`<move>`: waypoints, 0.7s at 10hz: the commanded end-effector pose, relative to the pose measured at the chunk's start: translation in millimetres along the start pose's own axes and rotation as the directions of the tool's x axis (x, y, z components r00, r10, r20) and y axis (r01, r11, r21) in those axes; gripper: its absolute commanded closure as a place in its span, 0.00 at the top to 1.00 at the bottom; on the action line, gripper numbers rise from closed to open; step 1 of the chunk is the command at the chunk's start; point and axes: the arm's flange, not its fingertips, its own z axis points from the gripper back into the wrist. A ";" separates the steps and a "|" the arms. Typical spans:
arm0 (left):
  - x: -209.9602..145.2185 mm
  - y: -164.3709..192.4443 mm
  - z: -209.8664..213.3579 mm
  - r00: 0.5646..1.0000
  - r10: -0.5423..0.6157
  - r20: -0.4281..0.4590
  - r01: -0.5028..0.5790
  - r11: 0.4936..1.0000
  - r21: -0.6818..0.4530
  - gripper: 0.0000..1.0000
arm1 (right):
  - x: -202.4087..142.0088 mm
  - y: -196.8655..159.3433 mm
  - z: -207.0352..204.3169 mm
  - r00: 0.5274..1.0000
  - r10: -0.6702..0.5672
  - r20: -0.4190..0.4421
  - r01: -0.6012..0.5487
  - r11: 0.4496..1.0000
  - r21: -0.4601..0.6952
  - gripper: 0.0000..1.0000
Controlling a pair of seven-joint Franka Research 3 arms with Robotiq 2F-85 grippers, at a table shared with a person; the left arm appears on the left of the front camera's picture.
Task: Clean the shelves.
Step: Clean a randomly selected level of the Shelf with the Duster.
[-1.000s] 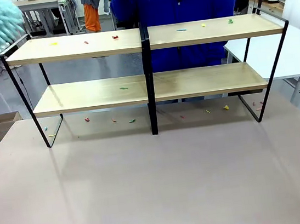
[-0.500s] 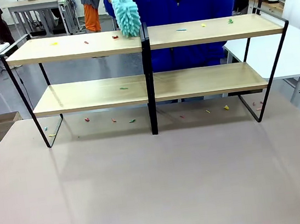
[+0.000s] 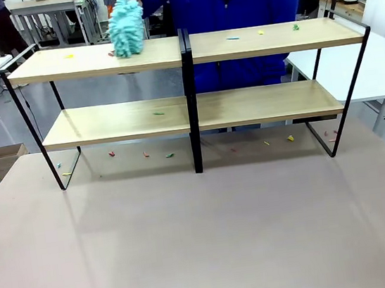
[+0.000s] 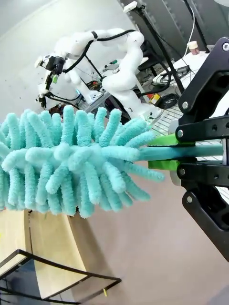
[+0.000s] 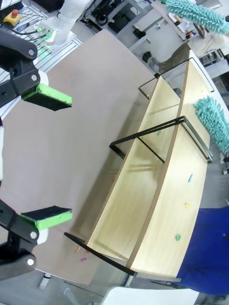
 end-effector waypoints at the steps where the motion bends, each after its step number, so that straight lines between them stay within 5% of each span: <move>1: -0.5 -6.7 -14.0 0.994 -0.058 -0.093 0.058 0.998 -0.009 0.13 | 0.0 0.0 0.7 1.000 -0.001 -0.001 0.001 1.000 0.001 1.00; 3: -13.6 -22.2 -17.0 0.936 -0.275 -0.220 0.260 0.961 -0.093 0.13 | 0.0 0.0 0.7 1.000 -0.001 -0.001 0.001 1.000 0.001 1.00; 5: -33.5 -31.8 18.9 0.953 -0.286 -0.100 0.278 0.956 -0.088 0.13 | 0.0 0.0 0.7 1.000 -0.001 -0.001 0.001 1.000 0.001 1.00; 6: -56.0 -43.9 44.9 0.924 -0.376 -0.067 0.366 0.921 -0.132 0.13 | 0.0 0.0 0.7 1.000 -0.001 -0.001 0.001 1.000 0.001 1.00; 7: -85.4 -62.2 81.8 0.891 -0.440 0.113 0.451 0.886 -0.105 0.13 | 0.0 0.0 0.7 1.000 -0.001 -0.001 0.001 1.000 0.001 1.00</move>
